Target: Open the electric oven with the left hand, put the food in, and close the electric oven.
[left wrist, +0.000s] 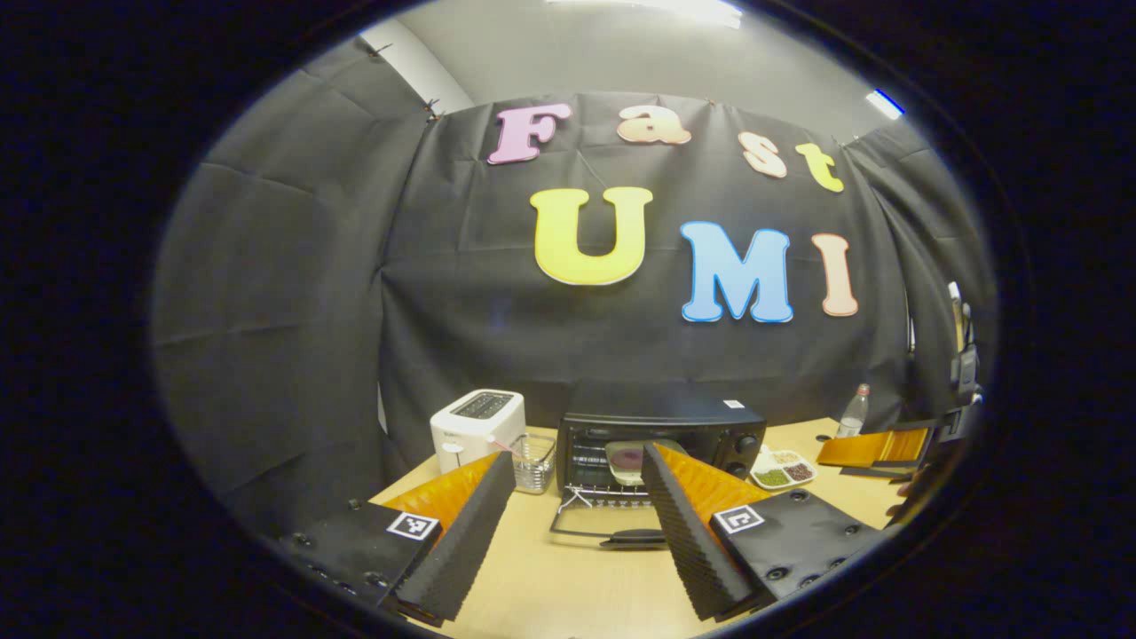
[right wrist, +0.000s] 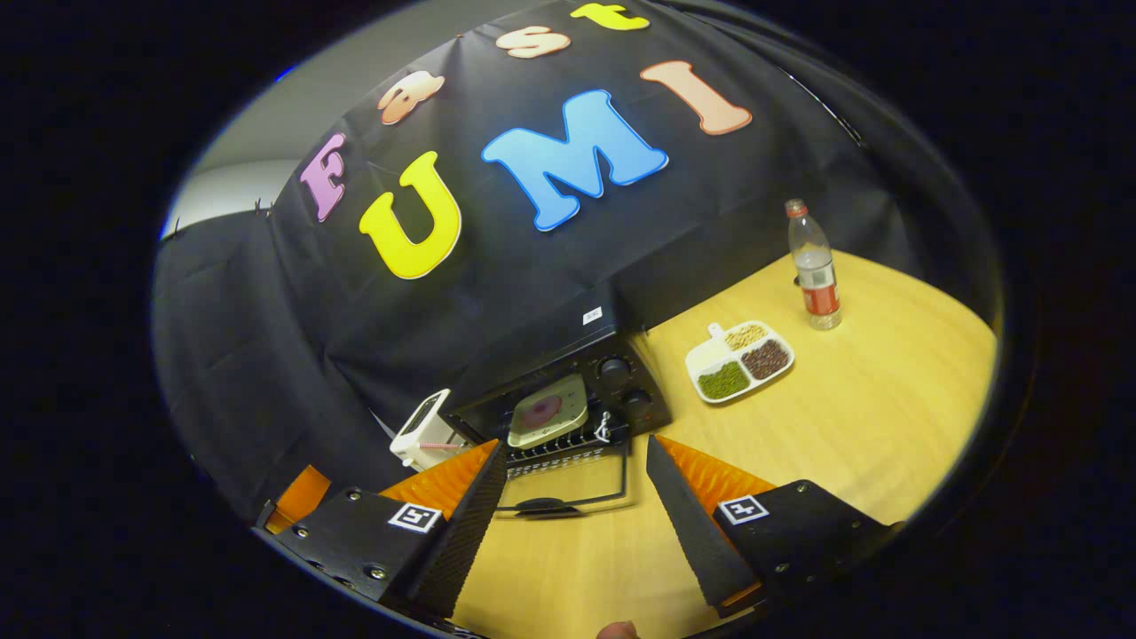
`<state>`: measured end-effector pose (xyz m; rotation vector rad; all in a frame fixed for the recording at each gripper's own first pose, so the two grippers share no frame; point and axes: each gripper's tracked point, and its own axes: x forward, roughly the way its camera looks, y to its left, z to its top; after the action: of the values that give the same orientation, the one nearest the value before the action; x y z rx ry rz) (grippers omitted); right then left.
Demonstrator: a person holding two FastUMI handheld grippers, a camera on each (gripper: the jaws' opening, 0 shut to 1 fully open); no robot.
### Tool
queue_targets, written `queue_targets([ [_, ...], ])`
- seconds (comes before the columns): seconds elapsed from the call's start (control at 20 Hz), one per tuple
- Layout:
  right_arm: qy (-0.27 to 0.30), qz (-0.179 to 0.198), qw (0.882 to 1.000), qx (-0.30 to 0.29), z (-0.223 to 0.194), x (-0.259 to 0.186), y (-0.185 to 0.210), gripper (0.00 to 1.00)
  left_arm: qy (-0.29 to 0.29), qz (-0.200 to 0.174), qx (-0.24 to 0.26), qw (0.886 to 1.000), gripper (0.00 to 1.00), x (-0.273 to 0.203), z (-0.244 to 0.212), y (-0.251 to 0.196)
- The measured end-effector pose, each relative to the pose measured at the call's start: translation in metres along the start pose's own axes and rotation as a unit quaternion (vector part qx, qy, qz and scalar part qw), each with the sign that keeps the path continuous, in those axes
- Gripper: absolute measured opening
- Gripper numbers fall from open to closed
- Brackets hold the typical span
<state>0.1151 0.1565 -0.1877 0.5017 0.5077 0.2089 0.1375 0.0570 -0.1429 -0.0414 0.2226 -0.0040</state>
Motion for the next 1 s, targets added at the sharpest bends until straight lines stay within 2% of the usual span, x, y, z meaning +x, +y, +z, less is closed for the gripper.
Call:
queue_targets([
  [0.05,-0.007,-0.005,1.0,-0.018,0.004,-0.008,-0.005,0.98,0.005,-0.004,0.003,1.0,0.97,0.002,-0.006,-0.003],
  [0.4,-0.075,-0.052,0.986,-0.142,0.036,-0.051,-0.036,0.98,0.066,-0.034,0.015,0.997,0.97,0.022,-0.06,-0.031],
  [0.45,-0.082,-0.06,0.983,-0.151,0.04,-0.054,-0.039,0.98,0.074,-0.04,0.014,0.996,0.97,0.025,-0.068,-0.035],
  [0.5,-0.09,-0.069,0.981,-0.158,0.043,-0.059,-0.042,0.98,0.084,-0.046,0.013,0.995,0.92,0.029,-0.075,-0.039],
  [0.6,-0.1,-0.087,0.976,-0.174,0.05,-0.067,-0.05,0.98,0.107,-0.058,0.017,0.992,0.91,0.039,-0.093,-0.048],
  [0.65,-0.106,-0.094,0.973,-0.181,0.054,-0.071,-0.051,0.98,0.123,-0.066,0.019,0.99,0.97,0.041,-0.104,-0.051],
  [0.95,-0.149,-0.144,0.953,-0.221,0.074,-0.088,-0.061,0.98,0.192,-0.086,0.013,0.977,1.0,0.058,-0.15,-0.071],
  [1.0,-0.154,-0.153,0.95,-0.226,0.076,-0.09,-0.063,0.98,0.203,-0.089,0.017,0.975,0.97,0.063,-0.158,-0.072],
])
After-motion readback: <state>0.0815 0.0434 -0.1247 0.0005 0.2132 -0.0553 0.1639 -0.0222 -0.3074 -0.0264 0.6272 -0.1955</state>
